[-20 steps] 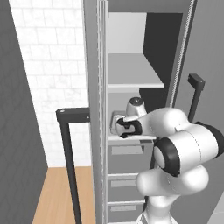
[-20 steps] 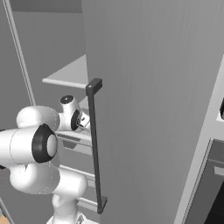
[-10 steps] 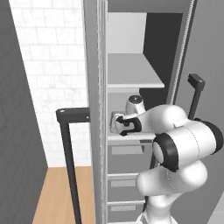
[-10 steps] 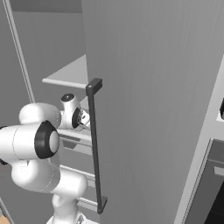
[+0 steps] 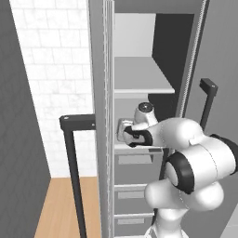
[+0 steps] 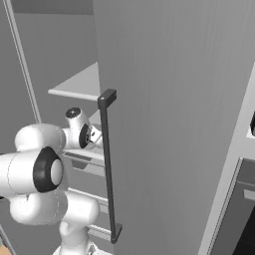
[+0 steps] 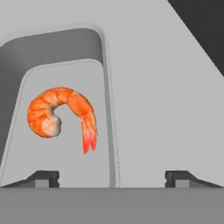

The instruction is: Take the meat container that has the shrimp and place it on the second highest rack of the freezer. Then take the vegetable container that has the bell pepper and sweet potato and place it on the highest rack of the freezer.

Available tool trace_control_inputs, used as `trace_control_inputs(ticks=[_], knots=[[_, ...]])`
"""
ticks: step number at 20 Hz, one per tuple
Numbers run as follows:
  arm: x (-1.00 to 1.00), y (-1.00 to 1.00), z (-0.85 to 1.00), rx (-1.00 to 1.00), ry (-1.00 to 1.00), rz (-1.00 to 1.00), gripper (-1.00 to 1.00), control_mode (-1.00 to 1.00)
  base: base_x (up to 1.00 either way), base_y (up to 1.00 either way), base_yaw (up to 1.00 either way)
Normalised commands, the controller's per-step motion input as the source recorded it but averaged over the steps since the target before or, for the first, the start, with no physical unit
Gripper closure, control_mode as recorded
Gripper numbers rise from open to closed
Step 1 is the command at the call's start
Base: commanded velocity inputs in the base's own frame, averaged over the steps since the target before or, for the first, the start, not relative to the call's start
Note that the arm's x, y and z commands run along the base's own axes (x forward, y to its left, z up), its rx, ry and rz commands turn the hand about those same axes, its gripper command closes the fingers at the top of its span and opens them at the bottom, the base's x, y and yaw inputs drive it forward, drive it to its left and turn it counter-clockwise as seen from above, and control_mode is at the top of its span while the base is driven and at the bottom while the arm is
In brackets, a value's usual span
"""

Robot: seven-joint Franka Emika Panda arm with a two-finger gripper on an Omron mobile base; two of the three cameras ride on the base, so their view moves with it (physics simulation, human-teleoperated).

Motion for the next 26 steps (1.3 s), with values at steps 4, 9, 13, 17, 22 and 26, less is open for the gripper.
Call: trace_control_inputs(ticks=[4, 9, 13, 17, 22, 26], knots=[[-0.7, 0.0, 0.24, 0.0, -0.19, 0.0, -1.0, -1.0, 0.0, 0.0, 0.0], [-0.2, 0.01, 0.68, 0.0, -0.07, 0.0, -1.0, -1.0, 0.0, 0.0, 0.0], [-0.11, 0.0, 0.78, 0.0, 0.0, 0.0, -1.0, -1.0, 0.0, 0.0, 0.0], [-0.29, 0.0, 0.75, 0.0, 0.12, 0.01, -1.0, -1.0, 0.0, 0.0, 0.0], [-0.66, -0.01, 0.34, 0.0, 0.15, 0.03, -1.0, -1.0, 0.0, 0.0, 0.0], [-1.0, -0.02, -0.21, 0.0, 0.0, 0.05, -1.0, -1.0, 0.0, 0.0, 0.0]])
